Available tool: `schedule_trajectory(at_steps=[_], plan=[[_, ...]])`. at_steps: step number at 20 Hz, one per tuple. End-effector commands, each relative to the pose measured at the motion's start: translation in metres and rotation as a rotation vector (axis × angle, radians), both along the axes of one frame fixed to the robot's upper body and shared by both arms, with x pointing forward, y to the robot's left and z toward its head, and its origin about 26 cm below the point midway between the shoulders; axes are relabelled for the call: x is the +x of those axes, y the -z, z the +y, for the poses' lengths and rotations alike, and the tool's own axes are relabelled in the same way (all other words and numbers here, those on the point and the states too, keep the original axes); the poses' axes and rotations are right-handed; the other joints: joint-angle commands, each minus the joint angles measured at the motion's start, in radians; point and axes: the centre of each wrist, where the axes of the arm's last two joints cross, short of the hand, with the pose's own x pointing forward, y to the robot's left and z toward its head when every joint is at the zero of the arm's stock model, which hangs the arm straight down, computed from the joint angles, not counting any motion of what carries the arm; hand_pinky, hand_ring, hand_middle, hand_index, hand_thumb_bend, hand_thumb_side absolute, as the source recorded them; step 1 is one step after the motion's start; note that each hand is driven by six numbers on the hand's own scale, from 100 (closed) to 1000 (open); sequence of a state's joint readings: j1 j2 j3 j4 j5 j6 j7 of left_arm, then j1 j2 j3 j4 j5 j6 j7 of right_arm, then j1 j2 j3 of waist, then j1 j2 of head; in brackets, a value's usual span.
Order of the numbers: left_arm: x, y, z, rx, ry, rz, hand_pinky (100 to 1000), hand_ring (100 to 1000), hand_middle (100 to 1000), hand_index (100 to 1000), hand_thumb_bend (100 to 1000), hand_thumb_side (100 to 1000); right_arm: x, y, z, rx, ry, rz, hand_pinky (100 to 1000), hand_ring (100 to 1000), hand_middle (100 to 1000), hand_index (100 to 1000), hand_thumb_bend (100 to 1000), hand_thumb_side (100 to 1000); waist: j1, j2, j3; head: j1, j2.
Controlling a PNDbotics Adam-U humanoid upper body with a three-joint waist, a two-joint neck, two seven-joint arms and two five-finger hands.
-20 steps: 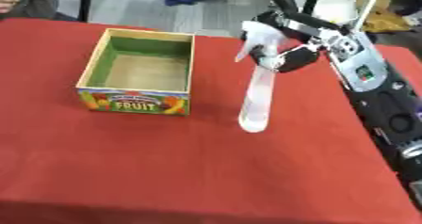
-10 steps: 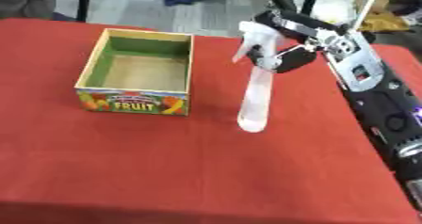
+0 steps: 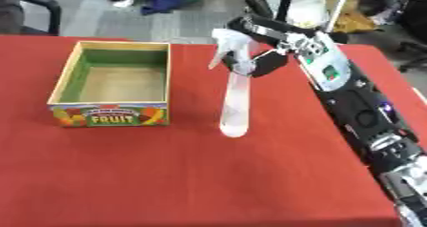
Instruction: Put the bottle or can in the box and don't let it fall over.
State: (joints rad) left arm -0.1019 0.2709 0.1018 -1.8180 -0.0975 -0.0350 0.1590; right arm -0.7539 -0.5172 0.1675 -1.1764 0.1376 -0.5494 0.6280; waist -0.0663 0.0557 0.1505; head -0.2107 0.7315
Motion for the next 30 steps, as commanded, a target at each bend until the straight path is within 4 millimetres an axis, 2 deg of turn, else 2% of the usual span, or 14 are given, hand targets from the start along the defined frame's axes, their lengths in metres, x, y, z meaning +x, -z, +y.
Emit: schedule_trajectory(at_steps=[1,4,5,6,20,28,29,30], plan=[[0.002,-0.007,0.0,0.006,0.006,-0.025,725,618,529,728,294,667,-0.001,-0.016,-0.004,-0.16,-0.169,-0.098,475,653,621,415,100,216,0.004,-0.005,0.001,-0.011,-0.017],[0.002,-0.007,0.0,0.006,0.005,-0.024,724,617,529,728,294,667,-0.001,-0.022,-0.005,-0.156,-0.17,-0.112,476,652,621,415,100,216,0.003,-0.005,0.002,-0.015,-0.019],[0.002,-0.007,0.0,0.006,0.005,-0.024,725,617,529,728,291,669,-0.002,-0.024,-0.005,-0.154,-0.17,-0.118,476,651,620,415,100,262,0.003,-0.005,0.002,-0.016,-0.02],[0.002,-0.007,0.0,0.006,0.005,-0.024,725,617,529,728,294,667,-0.002,-0.026,-0.006,-0.152,-0.169,-0.124,476,651,620,415,100,216,0.002,-0.005,0.002,-0.017,-0.021],[0.002,-0.007,0.001,0.007,0.006,-0.024,725,617,529,729,294,666,-0.004,-0.049,-0.012,-0.127,-0.161,-0.177,476,643,617,416,100,219,0.0,-0.009,0.003,-0.03,-0.027],[0.002,-0.008,0.001,0.008,0.007,-0.026,725,616,529,729,295,666,-0.005,-0.056,-0.01,-0.122,-0.168,-0.19,475,641,616,415,100,219,-0.002,-0.009,0.007,-0.038,-0.03],[0.002,-0.008,0.001,0.008,0.007,-0.026,725,616,529,729,293,662,-0.005,-0.056,-0.011,-0.123,-0.168,-0.189,475,641,616,416,100,170,-0.002,-0.009,0.007,-0.039,-0.03],[0.003,-0.008,0.001,0.008,0.008,-0.026,725,616,529,729,295,666,-0.005,-0.055,-0.011,-0.125,-0.168,-0.186,475,642,616,416,100,218,-0.003,-0.009,0.007,-0.04,-0.031]])
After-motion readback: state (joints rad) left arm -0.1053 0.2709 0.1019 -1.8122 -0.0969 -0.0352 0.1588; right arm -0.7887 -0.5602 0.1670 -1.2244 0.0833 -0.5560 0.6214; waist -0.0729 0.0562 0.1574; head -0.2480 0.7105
